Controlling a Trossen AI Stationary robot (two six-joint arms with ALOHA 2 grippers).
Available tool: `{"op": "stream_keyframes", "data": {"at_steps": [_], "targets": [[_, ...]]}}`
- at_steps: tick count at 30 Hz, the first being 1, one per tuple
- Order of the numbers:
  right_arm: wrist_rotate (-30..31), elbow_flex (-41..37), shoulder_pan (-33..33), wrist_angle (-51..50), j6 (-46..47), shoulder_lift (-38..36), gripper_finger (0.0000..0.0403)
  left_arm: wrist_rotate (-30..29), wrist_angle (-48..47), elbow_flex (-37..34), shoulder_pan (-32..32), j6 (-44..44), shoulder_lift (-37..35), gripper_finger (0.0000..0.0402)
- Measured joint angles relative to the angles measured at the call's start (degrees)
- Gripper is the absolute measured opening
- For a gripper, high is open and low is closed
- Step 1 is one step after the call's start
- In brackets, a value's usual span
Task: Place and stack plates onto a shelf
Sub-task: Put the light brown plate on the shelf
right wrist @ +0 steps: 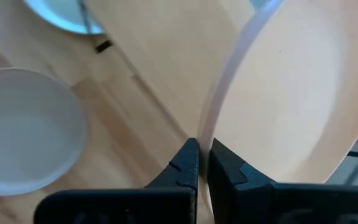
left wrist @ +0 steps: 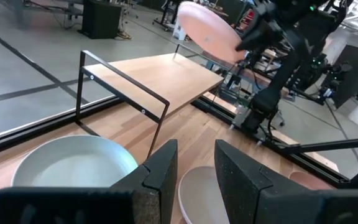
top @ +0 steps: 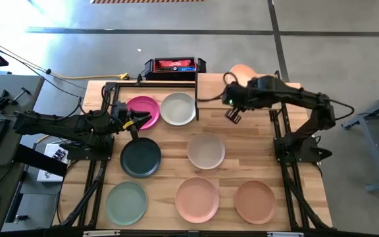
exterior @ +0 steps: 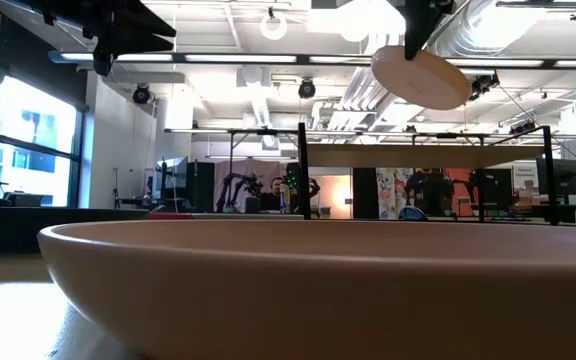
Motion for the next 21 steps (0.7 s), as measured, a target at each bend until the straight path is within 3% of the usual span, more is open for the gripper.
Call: {"op": "stream_keyframes", "data": {"at_steps": [4, 8, 13, 21], "targets": [[0.02, -0.52, -3.77, 0.21, -2.88, -0.90, 0.0000, -0.04, 0.00, 0.00, -0.02, 0.00, 0.00, 0.0094], [-0.04, -6.78, -5.77, 0.04, -3.25, -3.86, 0.0000, -0.22, 0.02, 0.02, -0.01, 0.00, 0.00, 0.0094], [-0.36, -14.38, -5.87, -0.05, -4.80, -7.72, 0.0000, -0.57, 0.00, 0.02, 0.00, 0.05, 0.00, 0.0094], [-1.34, -20.26, -6.64, 1.11, -12.52, -8.46, 0.0000, -2.05, 0.00, 0.02, 0.00, 0.09, 0.00, 0.0094]]}}
